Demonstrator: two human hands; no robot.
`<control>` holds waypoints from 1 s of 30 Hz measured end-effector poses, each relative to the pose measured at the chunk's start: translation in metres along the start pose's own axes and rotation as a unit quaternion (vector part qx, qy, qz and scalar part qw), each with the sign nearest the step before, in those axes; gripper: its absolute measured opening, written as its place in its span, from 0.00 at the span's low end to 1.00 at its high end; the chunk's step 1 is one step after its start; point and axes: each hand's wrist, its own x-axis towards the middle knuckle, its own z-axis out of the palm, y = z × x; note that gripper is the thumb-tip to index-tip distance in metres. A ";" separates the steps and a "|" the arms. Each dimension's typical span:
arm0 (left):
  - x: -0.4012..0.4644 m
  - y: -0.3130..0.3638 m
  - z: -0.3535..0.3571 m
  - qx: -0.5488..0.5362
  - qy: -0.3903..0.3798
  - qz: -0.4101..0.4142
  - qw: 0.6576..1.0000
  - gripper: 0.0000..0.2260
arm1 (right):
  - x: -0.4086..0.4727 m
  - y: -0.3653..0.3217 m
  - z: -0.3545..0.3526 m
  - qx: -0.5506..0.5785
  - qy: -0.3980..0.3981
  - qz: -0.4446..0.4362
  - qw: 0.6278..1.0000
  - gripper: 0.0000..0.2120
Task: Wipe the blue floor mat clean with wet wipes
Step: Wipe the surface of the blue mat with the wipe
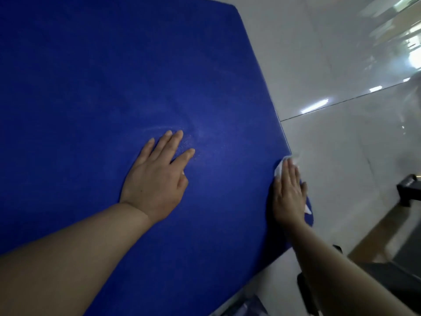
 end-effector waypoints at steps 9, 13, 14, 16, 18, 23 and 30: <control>0.000 -0.001 -0.002 -0.002 0.000 0.002 1.000 0.24 | -0.068 -0.039 0.011 0.097 0.037 -0.015 0.994 0.24; 0.000 -0.001 -0.001 -0.018 -0.004 0.000 1.000 0.25 | -0.010 0.003 0.000 0.012 0.006 0.082 0.997 0.26; -0.001 -0.001 0.000 -0.021 -0.005 -0.001 1.000 0.26 | 0.004 0.017 -0.006 0.005 -0.009 0.142 0.990 0.25; -0.001 -0.001 0.000 -0.021 -0.005 -0.001 1.000 0.26 | 0.009 0.035 -0.012 0.000 -0.026 0.217 0.976 0.25; -0.001 -0.001 -0.001 -0.021 -0.001 0.000 1.000 0.25 | -0.011 0.032 -0.007 0.018 -0.018 0.233 0.972 0.24; 0.000 0.000 0.000 -0.030 0.008 0.005 1.000 0.25 | -0.028 0.024 -0.005 -0.007 0.022 0.148 0.989 0.25; -0.003 -0.002 0.000 -0.035 0.007 0.006 0.999 0.26 | -0.014 0.029 0.006 0.113 0.065 0.299 0.945 0.22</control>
